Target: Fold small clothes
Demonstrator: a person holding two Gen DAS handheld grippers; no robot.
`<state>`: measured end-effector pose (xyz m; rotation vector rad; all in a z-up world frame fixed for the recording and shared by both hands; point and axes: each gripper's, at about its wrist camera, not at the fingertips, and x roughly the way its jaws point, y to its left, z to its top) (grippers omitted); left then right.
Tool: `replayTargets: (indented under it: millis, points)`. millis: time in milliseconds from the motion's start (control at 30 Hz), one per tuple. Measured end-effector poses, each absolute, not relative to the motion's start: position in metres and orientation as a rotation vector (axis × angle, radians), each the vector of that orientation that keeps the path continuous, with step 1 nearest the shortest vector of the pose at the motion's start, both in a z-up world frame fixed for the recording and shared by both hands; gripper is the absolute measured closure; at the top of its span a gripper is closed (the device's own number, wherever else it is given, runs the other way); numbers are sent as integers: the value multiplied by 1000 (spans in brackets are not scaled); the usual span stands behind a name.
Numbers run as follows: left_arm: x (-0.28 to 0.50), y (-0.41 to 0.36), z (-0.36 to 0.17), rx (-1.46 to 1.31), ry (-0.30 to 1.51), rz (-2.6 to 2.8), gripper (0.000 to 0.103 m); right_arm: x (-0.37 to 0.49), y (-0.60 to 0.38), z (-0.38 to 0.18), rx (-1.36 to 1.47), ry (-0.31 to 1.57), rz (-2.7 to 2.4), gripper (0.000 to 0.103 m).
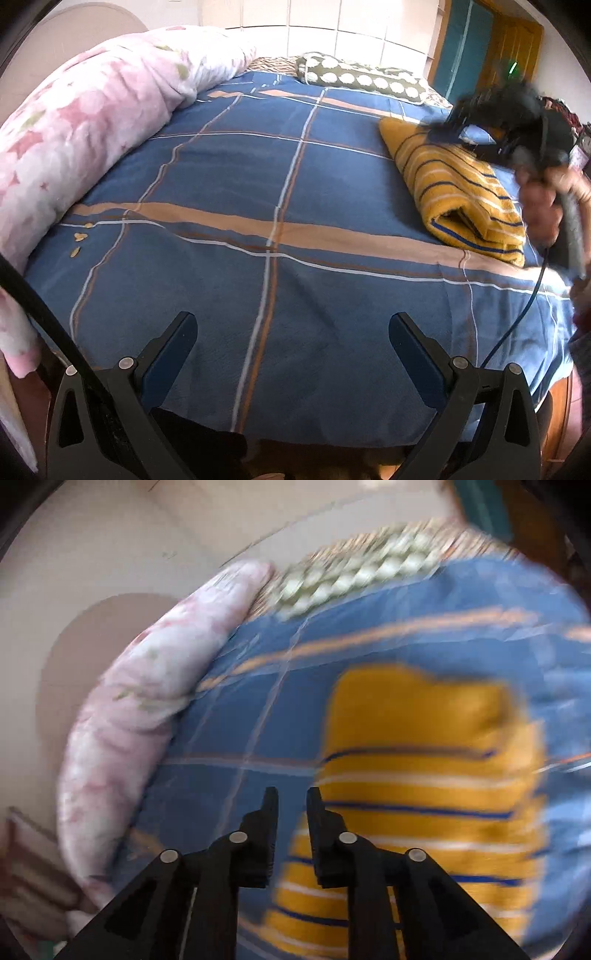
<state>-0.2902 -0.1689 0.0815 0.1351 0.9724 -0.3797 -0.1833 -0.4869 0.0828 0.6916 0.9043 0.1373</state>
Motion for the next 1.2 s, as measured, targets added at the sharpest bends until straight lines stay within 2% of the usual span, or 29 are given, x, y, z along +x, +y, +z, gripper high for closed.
replayTargets:
  millis: [67,133,300,367,433,500,567,667,733,933,1000,1200]
  points:
    - [-290,-164,82,124,970,-375,0,-182,-482,34,781,1047,188,87]
    - [-289,-161,82,119,970,-372,0,-197,-480,15,829,1049,221,94]
    - [-286,-159,80,101,972,-378,0,-249,-461,10,835,1118,331,94]
    - [-288,-161,80,109,966,-377,0,-264,-467,32,785,1043,343,93]
    - [-288,-164,79,118,962,-377,0,-269,-492,60,731,919,265,87]
    - [-290,-168,79,129,957,-379,0,-270,-526,76,704,822,118,60]
    - [-293,-171,81,147,949,-379,0,-266,-555,70,673,826,-63,52]
    - [-297,-173,84,171,920,-365,0,-273,-583,44,609,931,-321,53]
    - [-299,-175,86,187,896,-356,0,-299,-574,49,568,870,-324,53]
    - [-313,-187,93,208,854,-372,0,-366,-531,64,328,862,-420,52]
    - [-321,-193,99,229,809,-369,0,-389,-517,66,270,850,-449,47]
    - [-339,-220,126,276,682,-419,0,-443,-499,71,288,815,-483,45]
